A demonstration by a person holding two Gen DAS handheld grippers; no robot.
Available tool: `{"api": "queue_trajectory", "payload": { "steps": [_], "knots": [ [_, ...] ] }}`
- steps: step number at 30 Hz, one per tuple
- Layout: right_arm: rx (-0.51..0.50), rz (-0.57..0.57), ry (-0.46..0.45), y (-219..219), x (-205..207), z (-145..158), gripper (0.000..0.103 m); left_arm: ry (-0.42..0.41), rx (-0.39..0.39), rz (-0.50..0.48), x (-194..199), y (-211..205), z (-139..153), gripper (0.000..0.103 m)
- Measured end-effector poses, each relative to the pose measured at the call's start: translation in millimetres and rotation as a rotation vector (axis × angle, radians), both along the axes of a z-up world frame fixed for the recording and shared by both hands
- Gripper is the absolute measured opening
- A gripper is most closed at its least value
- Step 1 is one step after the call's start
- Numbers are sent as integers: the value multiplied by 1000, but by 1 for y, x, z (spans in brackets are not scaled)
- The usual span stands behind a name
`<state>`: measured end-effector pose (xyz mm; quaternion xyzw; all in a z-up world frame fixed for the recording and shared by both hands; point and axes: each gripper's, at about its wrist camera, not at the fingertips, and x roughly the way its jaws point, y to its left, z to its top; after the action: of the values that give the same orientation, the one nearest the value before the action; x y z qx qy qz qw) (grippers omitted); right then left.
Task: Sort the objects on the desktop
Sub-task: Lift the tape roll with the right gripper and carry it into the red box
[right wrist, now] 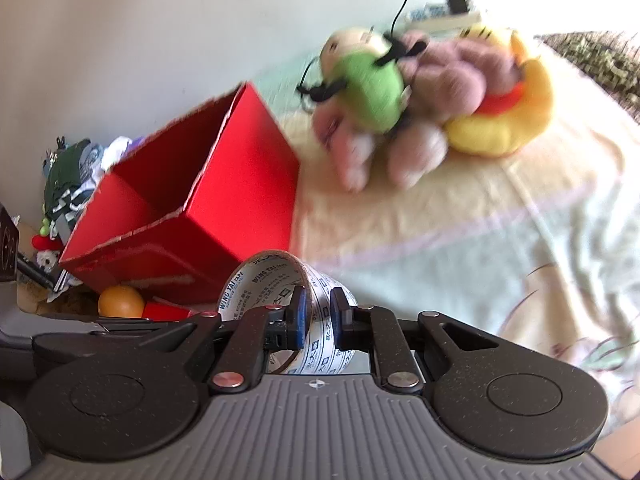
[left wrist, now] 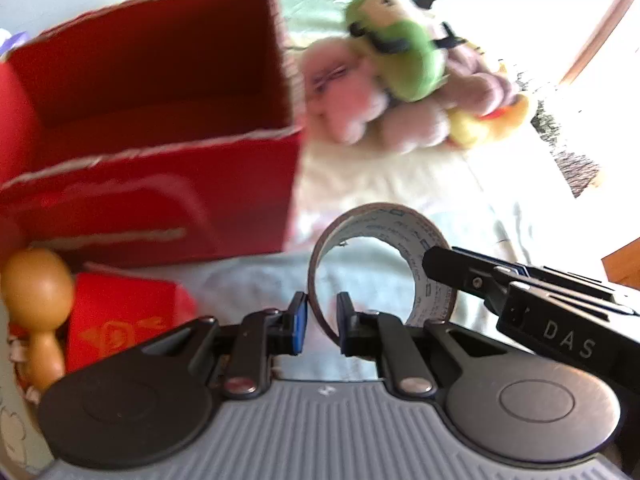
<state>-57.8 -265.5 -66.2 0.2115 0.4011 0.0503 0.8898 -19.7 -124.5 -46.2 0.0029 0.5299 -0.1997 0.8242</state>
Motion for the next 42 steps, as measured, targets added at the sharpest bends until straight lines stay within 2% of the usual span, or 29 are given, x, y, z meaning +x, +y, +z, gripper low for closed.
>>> {"api": "queue_trajectory", "payload": {
  "steps": [6, 11, 16, 21, 28, 36, 42],
  "knots": [
    [-43, -29, -120, -22, -13, 32, 14, -92, -52, -33, -8, -20, 39, 10],
    [-48, -5, -237, -29, -4, 67, 14, -214, -58, -20, -9, -19, 84, 10],
    [-15, 65, -335, -15, 25, 92, 15, -326, -20, 33, 4, 3, 119, 10],
    [45, 135, -334, 19, 70, 93, 15, -343, 25, 97, 28, 45, 130, 10],
    [76, 180, -224, 82, 132, 67, 14, -251, 72, 147, 88, 107, 99, 9],
    [93, 183, -43, 127, 188, 34, 14, -125, 156, 125, 156, 136, 50, 9],
    [108, 163, 100, 142, 215, 13, 13, -45, 186, 112, 183, 152, 23, 9]
  ]
}}
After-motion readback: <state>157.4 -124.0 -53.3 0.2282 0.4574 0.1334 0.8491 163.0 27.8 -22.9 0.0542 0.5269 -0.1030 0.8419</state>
